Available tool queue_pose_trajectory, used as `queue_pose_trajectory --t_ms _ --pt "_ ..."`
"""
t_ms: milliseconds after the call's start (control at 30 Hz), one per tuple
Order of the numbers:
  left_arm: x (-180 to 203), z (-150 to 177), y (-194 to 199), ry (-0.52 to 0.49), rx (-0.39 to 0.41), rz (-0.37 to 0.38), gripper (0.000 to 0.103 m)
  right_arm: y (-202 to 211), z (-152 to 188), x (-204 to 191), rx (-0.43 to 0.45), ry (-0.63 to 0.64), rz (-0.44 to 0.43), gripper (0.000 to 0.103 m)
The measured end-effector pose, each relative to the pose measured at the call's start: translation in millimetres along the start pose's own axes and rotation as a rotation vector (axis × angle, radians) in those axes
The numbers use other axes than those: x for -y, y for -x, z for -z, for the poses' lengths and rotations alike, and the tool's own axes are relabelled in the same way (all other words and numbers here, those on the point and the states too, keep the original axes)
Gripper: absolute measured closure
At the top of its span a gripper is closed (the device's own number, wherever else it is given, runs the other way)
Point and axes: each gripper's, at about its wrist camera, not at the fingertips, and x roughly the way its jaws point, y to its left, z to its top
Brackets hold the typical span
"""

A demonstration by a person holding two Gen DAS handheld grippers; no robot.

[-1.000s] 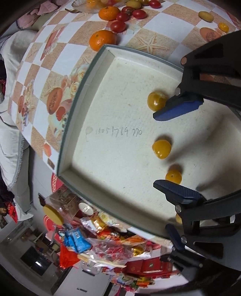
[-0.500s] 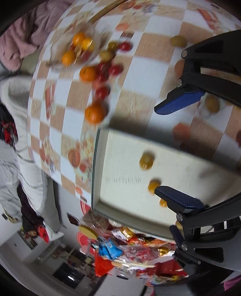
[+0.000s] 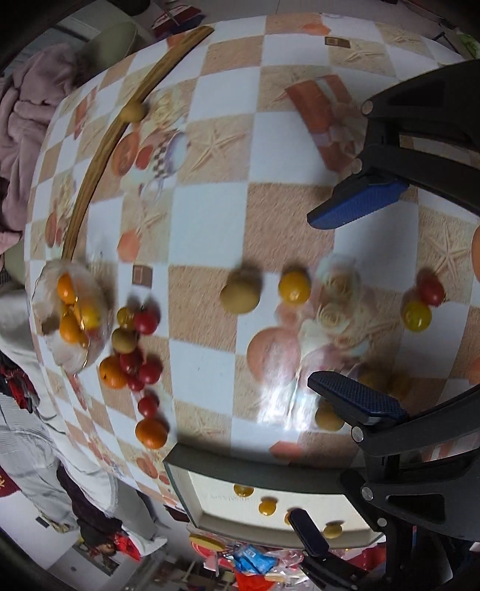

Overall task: Organize fruits
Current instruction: 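Move both open grippers back over the fruits on the table, then grasp a brown fruit with the left gripper while the right grasps a yellow tomato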

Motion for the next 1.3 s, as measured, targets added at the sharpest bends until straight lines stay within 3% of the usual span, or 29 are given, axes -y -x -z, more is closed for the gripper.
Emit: queue_pose_trajectory --t_ms 167,367,533,700,867,900,967,1067,1100,1300 --pt "17.5 -1.3 -17.0 -0.032 -0.035 0.017 0.028 -1.7 3.5 7.5 -0.005 -0.007 -0.009 0.021" --pt "18.2 -7.1 -34.1 0.009 -0.067 0.031 0.028 -10.0 -0.9 9.8 -0.005 0.003 -0.018 0.023" --pt "21.5 -10.1 -45.8 0.033 -0.098 0.042 0.028 -23.3 -2.5 7.1 -0.030 0.029 -0.021 0.041" --pt "26.0 -9.8 -56.3 0.046 -0.126 0.029 0.028 -27.2 -5.4 -0.1 -0.026 0.085 0.005 0.048" --pt "32.2 -10.1 -59.1 0.030 -0.133 -0.011 0.029 -29.6 -8.4 -8.6 -0.026 0.146 0.036 0.072" --pt "32.9 -10.0 -59.6 0.029 -0.135 -0.021 0.033 -29.4 -8.4 -7.5 -0.025 0.151 0.038 0.078" --pt "34.5 -9.6 -59.6 0.021 -0.135 -0.042 0.037 -28.4 -7.9 -3.1 -0.023 0.141 0.023 0.079" --pt "36.1 -10.0 -56.9 0.008 -0.122 -0.047 0.062 -26.3 -6.4 5.1 -0.021 0.097 -0.018 0.079" --pt "36.9 -10.7 -56.6 0.002 -0.122 -0.043 0.074 -26.1 -6.2 7.4 -0.022 0.083 -0.032 0.079" --pt "32.3 -14.3 -53.3 0.047 -0.118 0.037 0.078 -20.0 -2.4 17.6 -0.020 0.039 -0.060 0.079"
